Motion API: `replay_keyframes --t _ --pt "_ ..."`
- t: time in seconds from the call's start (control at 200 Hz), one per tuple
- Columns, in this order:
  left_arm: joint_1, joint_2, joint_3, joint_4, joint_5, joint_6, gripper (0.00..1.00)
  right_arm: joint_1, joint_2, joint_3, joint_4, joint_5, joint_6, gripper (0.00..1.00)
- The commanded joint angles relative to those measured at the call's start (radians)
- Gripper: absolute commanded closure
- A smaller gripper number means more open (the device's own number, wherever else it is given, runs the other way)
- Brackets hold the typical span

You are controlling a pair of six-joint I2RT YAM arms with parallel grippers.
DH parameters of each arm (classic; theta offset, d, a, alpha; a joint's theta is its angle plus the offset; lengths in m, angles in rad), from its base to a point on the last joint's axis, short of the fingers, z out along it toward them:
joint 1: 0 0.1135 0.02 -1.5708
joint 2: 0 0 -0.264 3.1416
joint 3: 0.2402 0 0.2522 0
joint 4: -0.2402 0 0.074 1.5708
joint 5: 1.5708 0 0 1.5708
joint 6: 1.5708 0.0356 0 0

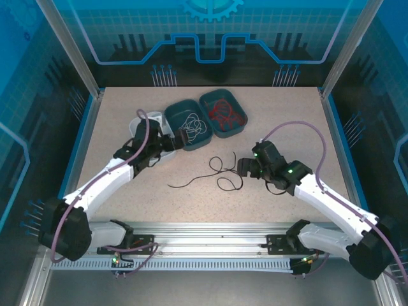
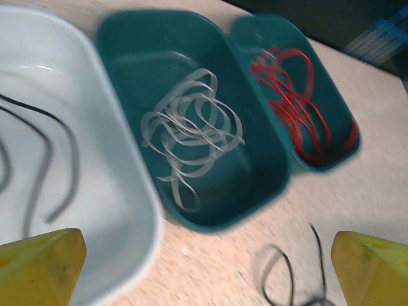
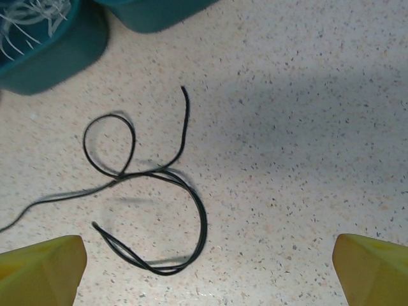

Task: Untangle the cables

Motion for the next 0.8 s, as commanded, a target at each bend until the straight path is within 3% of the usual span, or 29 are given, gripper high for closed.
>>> replay_keyframes --t 0.0,0.165,0.47,0.795 --pt "-0.058 -0.029 -0.054 -0.056 -0.011 -0.009 0.01 0.060 0.080 0.049 -0.038 0.028 0.001 0.01" --pt "-0.115 -0.070 -0.121 -0.036 -0.035 -0.055 0.01 0.144 0.217 0.101 -0.029 -0.024 -0.022 0.16" --pt "-0.119 -0.147 -0.172 0.012 -0.095 -0.056 0.01 0.158 0.356 0.084 0.098 -0.210 -0.060 0.33" --pt "-0.120 -0.142 -0.182 0.008 -0.098 -0.049 0.01 0.147 0.466 0.116 0.089 -0.174 -0.083 0.45"
